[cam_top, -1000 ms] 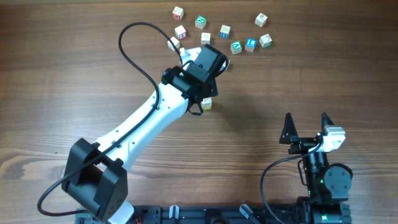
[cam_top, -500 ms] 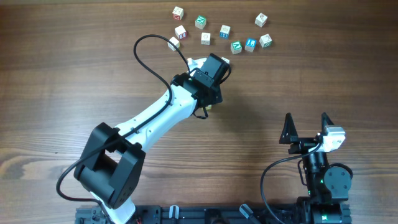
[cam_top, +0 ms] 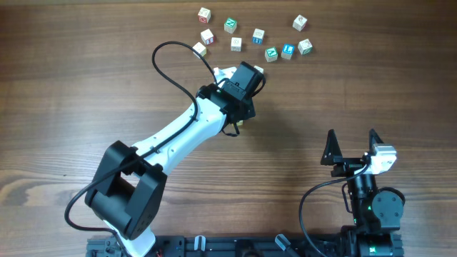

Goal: Form a tower

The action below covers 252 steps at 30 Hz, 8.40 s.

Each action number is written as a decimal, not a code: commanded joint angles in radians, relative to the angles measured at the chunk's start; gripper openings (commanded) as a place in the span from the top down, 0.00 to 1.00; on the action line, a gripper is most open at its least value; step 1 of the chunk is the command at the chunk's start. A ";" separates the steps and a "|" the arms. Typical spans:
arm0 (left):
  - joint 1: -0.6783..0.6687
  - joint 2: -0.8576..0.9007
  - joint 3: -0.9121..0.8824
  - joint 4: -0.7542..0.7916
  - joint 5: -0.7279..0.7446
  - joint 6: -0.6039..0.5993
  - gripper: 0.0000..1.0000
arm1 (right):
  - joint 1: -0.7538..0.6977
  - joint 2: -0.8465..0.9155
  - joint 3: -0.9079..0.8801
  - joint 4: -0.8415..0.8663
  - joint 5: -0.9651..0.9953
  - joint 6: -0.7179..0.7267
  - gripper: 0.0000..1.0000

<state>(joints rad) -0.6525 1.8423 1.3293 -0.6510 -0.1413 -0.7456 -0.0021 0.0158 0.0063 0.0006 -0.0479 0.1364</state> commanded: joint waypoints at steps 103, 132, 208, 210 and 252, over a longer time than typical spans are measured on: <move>0.069 0.005 0.081 -0.063 0.083 0.063 0.01 | 0.006 -0.006 -0.001 0.002 -0.002 -0.004 0.00; 0.203 0.363 1.352 -0.946 0.130 0.323 0.00 | 0.006 -0.006 -0.001 0.002 -0.002 -0.004 0.00; 0.026 0.365 0.389 -0.364 0.069 -0.003 0.00 | 0.006 -0.006 -0.001 0.002 -0.002 -0.004 0.01; 0.027 0.365 0.389 -0.362 0.069 -0.003 0.00 | 0.006 -0.005 -0.001 0.002 -0.002 -0.004 0.00; 0.061 0.303 0.359 -0.352 0.132 -0.003 0.07 | 0.005 -0.005 -0.001 0.002 -0.002 -0.004 0.00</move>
<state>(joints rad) -0.5934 2.1830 1.6978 -1.0012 -0.0158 -0.7429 -0.0021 0.0158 0.0063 0.0006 -0.0479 0.1364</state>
